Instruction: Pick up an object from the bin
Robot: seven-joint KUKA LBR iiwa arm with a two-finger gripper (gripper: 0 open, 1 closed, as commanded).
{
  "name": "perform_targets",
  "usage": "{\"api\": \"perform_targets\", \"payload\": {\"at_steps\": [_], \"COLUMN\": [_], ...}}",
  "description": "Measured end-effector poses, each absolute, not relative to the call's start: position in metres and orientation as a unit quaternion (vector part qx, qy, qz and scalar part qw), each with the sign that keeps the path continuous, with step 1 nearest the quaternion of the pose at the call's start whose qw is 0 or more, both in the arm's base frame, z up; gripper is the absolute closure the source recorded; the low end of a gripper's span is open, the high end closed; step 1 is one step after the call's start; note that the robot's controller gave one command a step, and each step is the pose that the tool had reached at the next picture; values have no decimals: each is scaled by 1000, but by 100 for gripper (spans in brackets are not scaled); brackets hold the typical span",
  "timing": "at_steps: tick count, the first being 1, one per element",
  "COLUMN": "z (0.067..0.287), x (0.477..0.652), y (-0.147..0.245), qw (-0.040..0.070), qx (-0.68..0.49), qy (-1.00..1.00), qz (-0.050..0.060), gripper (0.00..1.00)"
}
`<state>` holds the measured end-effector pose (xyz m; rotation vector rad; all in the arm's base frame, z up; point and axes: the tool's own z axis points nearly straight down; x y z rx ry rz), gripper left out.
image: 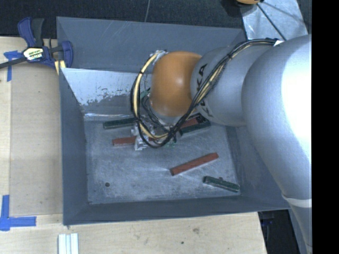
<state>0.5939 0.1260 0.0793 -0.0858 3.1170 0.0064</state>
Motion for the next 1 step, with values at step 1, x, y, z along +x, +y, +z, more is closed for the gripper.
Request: {"api": "perform_targets", "payload": {"at_steps": [1], "z": [84], "x": [591], "y": [125], "qw": [3], "qx": [-28], "qy": [1000], "qz": [0], "gripper": [100]}}
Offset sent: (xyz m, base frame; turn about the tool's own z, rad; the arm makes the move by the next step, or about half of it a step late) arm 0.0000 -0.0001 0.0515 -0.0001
